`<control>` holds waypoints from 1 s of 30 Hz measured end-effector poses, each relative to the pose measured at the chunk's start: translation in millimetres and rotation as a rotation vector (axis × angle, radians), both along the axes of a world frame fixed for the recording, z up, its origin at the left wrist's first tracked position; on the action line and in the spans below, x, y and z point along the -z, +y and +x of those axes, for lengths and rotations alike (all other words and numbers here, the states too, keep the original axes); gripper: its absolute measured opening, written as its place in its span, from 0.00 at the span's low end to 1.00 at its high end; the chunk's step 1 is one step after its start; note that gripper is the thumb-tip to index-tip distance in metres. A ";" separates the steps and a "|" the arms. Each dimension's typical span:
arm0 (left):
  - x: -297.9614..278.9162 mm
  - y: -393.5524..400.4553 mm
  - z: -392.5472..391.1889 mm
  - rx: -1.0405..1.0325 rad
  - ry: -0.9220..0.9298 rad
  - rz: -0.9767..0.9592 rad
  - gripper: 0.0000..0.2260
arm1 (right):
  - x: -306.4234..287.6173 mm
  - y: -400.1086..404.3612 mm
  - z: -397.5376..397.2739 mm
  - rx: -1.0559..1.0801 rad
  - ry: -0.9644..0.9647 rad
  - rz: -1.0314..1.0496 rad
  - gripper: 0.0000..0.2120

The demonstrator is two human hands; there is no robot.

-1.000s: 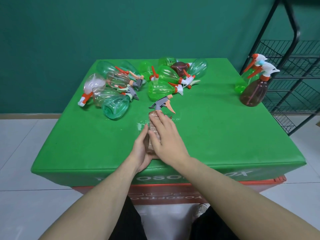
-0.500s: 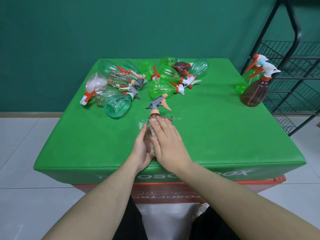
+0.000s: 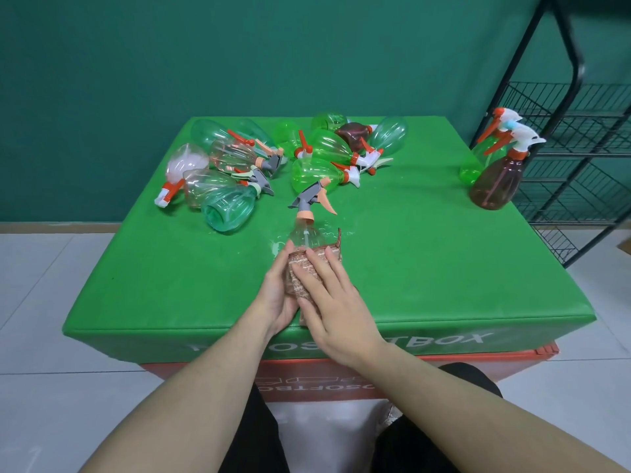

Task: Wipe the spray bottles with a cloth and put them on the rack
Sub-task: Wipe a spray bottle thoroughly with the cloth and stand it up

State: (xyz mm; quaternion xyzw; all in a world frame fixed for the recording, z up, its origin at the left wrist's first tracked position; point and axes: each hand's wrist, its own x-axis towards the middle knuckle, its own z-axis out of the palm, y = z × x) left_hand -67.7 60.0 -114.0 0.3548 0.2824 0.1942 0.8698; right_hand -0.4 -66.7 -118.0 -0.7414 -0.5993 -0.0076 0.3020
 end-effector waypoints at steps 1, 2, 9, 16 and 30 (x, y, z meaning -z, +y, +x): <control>-0.1 0.3 0.0 0.010 -0.001 0.003 0.29 | -1.9 2.5 -0.3 0.013 0.008 0.003 0.24; -0.4 0.6 0.4 0.018 -0.003 0.005 0.27 | -4.2 5.7 -0.2 0.029 0.017 0.008 0.24; 1.0 3.8 1.3 -0.018 -0.016 -0.021 0.18 | -29.0 38.9 7.9 0.083 0.062 0.012 0.22; 0.7 5.9 -0.4 0.035 0.059 0.039 0.21 | -51.7 65.6 21.2 0.177 0.362 -0.107 0.23; 4.2 1.9 4.3 -0.032 0.010 0.007 0.23 | -21.2 35.4 4.1 0.099 0.048 -0.089 0.27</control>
